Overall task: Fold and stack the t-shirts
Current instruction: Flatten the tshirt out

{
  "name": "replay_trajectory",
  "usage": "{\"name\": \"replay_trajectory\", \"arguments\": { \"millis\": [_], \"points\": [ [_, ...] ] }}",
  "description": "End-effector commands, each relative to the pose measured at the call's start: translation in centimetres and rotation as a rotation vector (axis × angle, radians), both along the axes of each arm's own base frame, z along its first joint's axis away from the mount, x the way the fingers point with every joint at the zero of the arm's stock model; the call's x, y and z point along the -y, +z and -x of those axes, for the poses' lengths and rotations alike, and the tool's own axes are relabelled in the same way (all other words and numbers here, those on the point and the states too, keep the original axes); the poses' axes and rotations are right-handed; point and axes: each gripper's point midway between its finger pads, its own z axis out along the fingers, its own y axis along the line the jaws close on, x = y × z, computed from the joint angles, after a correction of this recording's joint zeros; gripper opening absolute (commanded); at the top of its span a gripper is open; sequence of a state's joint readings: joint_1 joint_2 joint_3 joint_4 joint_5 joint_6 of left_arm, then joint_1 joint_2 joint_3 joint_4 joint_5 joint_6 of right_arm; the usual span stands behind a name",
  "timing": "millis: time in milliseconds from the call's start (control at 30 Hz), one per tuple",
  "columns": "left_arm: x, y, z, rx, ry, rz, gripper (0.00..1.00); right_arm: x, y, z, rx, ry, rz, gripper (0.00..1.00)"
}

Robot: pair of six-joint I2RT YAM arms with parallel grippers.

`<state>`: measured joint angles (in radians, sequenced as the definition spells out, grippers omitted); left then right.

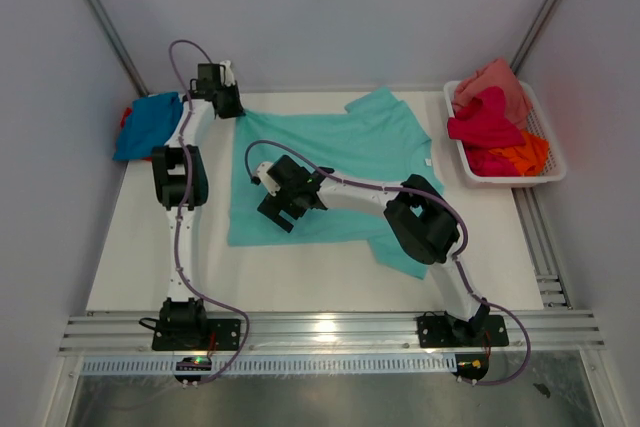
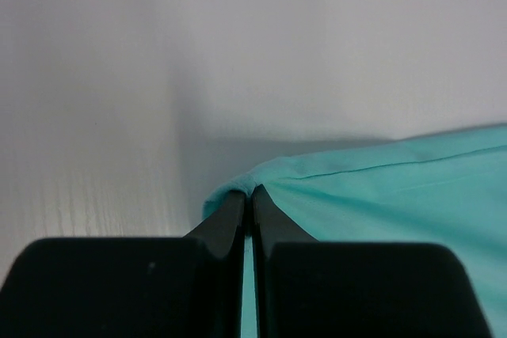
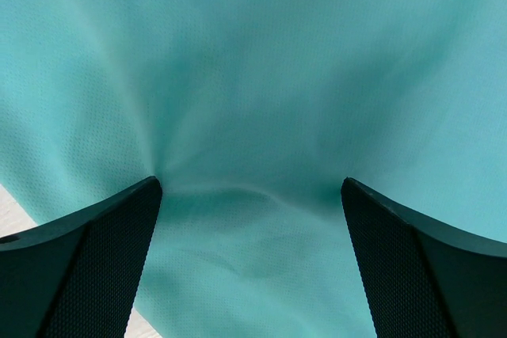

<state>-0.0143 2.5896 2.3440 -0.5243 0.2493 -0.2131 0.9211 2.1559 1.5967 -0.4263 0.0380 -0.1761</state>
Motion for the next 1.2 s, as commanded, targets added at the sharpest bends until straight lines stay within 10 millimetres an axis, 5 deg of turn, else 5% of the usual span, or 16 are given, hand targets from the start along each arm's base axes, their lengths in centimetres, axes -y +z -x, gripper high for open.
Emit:
{"name": "replay_trajectory", "arguments": {
  "millis": [0, 567, 600, 667, 700, 733, 767, 1167],
  "points": [
    [-1.1, 2.6, -3.0, 0.125, 0.061, 0.003, 0.00, 3.7, -2.9, 1.9, -0.058, -0.015, 0.156, 0.99],
    [-2.5, 2.2, -3.1, 0.130, 0.052, -0.099, 0.03, 4.1, -3.1, 1.9, -0.054, -0.018, 0.171, 0.99],
    [-2.5, 2.3, -2.8, 0.125, 0.051, -0.102, 0.06, 3.9, -2.8, 1.7, -0.047, -0.018, 0.165, 0.99],
    [-2.7, 2.6, -2.7, 0.128, 0.045, -0.119, 0.33, 3.6, -2.6, 1.4, -0.035, -0.012, 0.163, 0.99],
    [-2.7, 2.8, -2.5, 0.127, 0.042, -0.120, 0.51, 3.3, -2.1, 1.0, -0.020, -0.012, 0.157, 0.99],
    [-2.7, 3.3, -2.3, 0.127, 0.040, -0.120, 0.85, 3.2, -1.8, 0.7, -0.011, -0.015, 0.157, 0.99],
    [-2.6, 3.5, -2.2, 0.129, 0.031, -0.125, 0.99, 3.2, -1.4, 0.4, 0.002, -0.014, 0.156, 1.00],
    [-2.6, 10.7, 0.3, 0.170, 0.002, -0.145, 0.99, 1.7, 7.6, -4.2, 0.172, -0.122, 0.021, 0.99]
  ]
}}
